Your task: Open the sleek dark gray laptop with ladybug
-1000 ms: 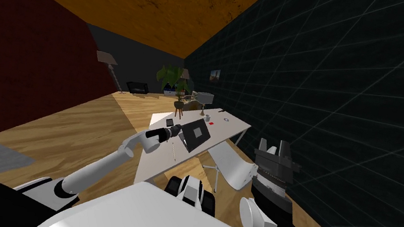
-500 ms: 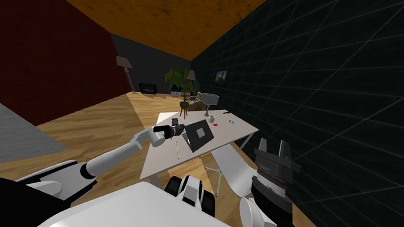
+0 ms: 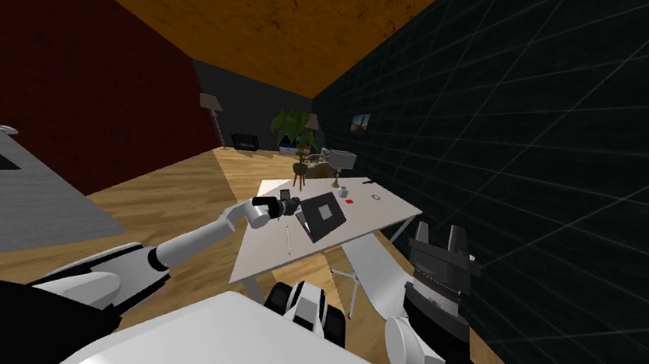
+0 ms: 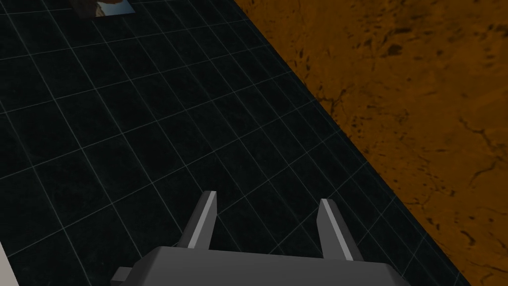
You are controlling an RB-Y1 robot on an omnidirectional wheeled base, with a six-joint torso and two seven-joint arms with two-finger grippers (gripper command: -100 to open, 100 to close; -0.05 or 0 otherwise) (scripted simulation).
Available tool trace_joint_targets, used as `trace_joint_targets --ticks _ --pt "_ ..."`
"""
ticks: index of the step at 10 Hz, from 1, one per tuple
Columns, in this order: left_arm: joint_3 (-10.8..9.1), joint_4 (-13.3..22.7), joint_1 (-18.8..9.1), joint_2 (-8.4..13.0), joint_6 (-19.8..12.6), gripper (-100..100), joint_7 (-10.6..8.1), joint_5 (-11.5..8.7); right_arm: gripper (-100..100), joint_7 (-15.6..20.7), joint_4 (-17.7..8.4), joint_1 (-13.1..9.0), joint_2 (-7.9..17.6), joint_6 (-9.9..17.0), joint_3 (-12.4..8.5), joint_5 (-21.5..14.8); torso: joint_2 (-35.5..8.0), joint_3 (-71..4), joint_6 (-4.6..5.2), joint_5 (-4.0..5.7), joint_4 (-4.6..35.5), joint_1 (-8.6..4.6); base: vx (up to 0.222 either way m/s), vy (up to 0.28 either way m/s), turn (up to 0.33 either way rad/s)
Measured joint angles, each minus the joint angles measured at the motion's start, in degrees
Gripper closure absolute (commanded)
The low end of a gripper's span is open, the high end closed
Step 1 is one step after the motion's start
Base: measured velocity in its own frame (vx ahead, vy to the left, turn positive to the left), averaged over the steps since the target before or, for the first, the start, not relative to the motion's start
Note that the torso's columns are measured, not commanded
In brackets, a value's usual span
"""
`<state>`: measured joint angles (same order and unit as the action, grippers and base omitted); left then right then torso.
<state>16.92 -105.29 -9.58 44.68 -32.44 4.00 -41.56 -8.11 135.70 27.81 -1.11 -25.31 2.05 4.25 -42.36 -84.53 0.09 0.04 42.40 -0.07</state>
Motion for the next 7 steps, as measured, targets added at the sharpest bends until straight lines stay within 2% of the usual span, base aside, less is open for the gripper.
trace_joint_targets --ticks 2,4,6,7 --pt "2.61 3.58 -3.67 0.64 0.59 100 2.1 -3.46 0 0.0 0.0 0.01 0.0 0.0 0.0 0.0 0.12 -0.07 -0.16 -0.04 -0.12 0.11 -0.002 -0.02 0.095" --pt "2.94 5.67 -6.14 0.99 0.63 100 2.61 -6.71 0 0.0 0.0 0.0 0.0 0.0 0.0 0.0 -0.07 0.04 -0.1 -0.06 0.0 0.14 0.007 -0.012 0.054" --pt "5.34 9.26 -9.62 1.89 0.91 100 4.52 -10.38 0 0.0 0.0 0.01 0.0 0.0 0.0 0.0 0.09 -0.05 -0.18 -0.02 -0.07 0.1 0.018 -0.023 0.105" --pt "5.52 10.29 -11.14 2.23 0.77 100 4.86 -12.41 0 0.0 0.0 0.01 0.0 0.0 0.0 0.0 0.03 -0.02 -0.08 -0.04 -0.01 0.11 0.03 -0.036 0.159"
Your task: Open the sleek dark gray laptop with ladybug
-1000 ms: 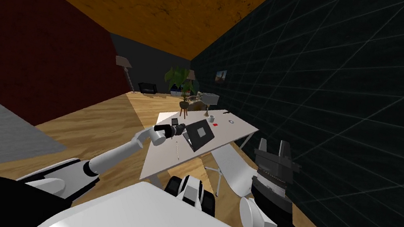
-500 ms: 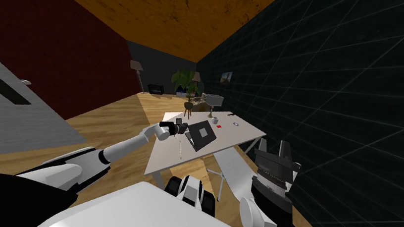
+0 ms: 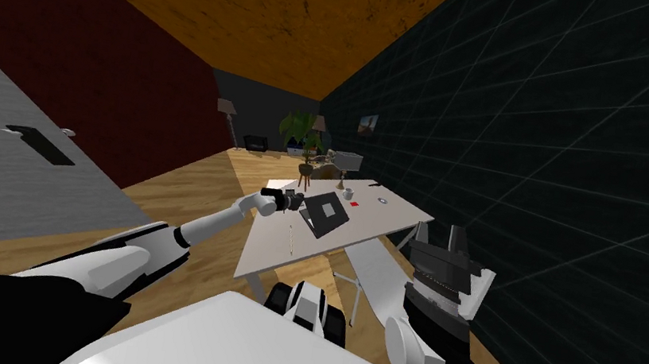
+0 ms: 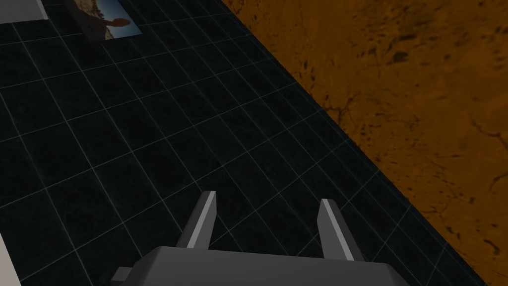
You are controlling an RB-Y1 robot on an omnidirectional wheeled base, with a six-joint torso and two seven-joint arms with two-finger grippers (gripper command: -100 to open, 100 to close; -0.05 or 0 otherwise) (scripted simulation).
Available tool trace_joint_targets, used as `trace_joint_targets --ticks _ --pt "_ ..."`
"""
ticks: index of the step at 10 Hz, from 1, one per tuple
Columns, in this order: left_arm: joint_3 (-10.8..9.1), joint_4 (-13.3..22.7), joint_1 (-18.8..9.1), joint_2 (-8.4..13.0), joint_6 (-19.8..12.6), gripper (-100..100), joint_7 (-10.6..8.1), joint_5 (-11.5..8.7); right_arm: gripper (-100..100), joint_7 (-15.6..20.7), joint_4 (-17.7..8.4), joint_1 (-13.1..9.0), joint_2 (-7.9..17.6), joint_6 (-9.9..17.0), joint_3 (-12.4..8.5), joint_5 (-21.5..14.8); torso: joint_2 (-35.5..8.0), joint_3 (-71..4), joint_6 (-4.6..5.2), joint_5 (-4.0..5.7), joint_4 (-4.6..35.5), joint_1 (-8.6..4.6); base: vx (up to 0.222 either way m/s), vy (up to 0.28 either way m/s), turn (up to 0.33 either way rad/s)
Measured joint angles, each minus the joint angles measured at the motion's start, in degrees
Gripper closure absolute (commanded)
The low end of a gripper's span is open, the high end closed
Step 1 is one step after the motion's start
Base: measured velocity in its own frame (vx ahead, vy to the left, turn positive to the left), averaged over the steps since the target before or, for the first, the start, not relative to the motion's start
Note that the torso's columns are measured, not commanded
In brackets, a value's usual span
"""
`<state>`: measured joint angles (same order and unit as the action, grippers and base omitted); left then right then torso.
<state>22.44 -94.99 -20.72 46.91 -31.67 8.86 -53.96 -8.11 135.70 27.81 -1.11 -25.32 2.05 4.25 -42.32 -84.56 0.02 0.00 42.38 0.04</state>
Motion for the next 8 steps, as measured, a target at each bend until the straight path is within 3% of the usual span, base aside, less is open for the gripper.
trace_joint_targets --ticks 1,2,4,6,7,8 --pt "1.34 1.36 -1.63 0.48 0.03 100 0.81 -1.58 0 0.0 0.0 0.01 0.0 0.0 0.0 0.0 0.0 0.01 -0.08 0.01 -0.05 -0.06 0.009 -0.036 0.158" --pt "2.32 3.18 -3.31 0.75 0.13 -100 1.68 -3.34 0 0.0 0.0 0.0 0.0 0.0 0.0 0.0 -0.09 0.06 -0.04 0.02 0.02 -0.05 0.017 -0.036 0.14" --pt "2.22 2.04 -4.74 2.87 -1.08 -100 1.66 -5.89 0 0.0 0.0 0.0 0.0 0.0 0.0 0.0 0.01 0.01 0.0 0.01 -0.08 -0.07 0.024 -0.036 0.05" --pt "1.72 -0.48 -5.29 4.61 -2.68 -100 0.23 -6.51 0 0.0 0.0 0.0 0.0 0.0 0.0 0.0 0.05 -0.02 -0.02 0.0 -0.1 -0.03 0.022 -0.035 0.085" --pt "1.54 -1.35 -5.98 6.09 -3.57 -100 0.04 -8.23 0 0.0 0.0 0.0 0.0 0.0 0.0 0.0 0.06 -0.03 -0.03 0.0 -0.1 -0.04 0.012 -0.018 0.022" --pt "1.51 -1.43 -6.05 6.26 -3.72 0 0.1 -8.47 0 0.0 0.0 0.0 0.0 0.0 0.0 0.0 0.04 -0.01 0.0 -0.02 -0.11 0.01 0.0 0.0 0.0"
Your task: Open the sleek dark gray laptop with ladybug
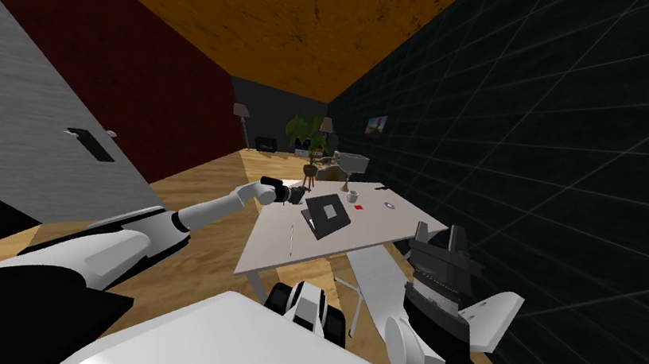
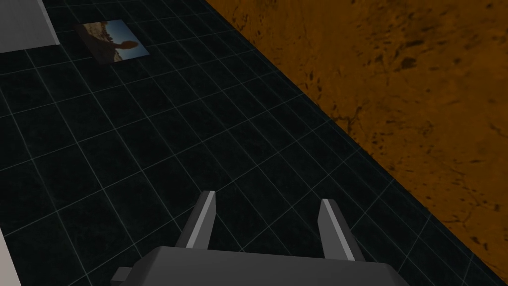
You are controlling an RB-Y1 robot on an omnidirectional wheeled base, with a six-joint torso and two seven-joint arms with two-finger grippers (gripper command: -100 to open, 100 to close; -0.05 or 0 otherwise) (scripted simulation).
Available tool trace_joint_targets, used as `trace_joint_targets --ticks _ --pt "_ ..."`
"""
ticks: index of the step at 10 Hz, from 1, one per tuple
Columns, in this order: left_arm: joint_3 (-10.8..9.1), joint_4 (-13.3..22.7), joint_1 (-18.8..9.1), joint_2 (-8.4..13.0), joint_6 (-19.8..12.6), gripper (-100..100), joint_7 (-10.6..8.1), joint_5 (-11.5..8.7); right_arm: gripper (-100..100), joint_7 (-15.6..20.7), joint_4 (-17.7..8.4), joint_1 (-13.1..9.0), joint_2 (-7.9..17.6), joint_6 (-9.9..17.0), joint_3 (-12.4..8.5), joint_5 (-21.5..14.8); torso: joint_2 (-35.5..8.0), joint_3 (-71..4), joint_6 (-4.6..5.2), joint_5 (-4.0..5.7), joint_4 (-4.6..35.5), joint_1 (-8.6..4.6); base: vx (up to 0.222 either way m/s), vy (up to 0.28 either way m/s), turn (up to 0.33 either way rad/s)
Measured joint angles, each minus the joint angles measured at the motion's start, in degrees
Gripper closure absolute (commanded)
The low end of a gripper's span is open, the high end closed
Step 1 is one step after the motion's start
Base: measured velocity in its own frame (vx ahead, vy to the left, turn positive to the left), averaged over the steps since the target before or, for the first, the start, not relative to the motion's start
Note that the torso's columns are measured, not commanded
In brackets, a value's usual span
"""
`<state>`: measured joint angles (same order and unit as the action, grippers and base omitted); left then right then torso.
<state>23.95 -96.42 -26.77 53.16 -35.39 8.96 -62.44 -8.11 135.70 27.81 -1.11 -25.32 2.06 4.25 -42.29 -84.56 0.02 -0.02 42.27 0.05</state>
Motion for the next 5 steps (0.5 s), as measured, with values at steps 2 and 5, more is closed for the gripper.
trace_joint_targets --ticks 2,5 --pt "0.0 0.01 0.0 -0.02 0.01 0 -0.01 0.03 0 0.0 0.0 0.0 0.0 0.0 0.0 0.0 -0.03 0.02 -0.02 0.01 0.02 0.0 0.0 0.0 0.0" --pt "0.0 0.01 0.01 -0.02 0.01 0 -0.01 0.03 0 0.0 0.0 0.0 0.0 0.0 0.0 0.0 0.01 -0.01 -0.02 0.03 0.01 -0.06 0.0 0.0 0.0"
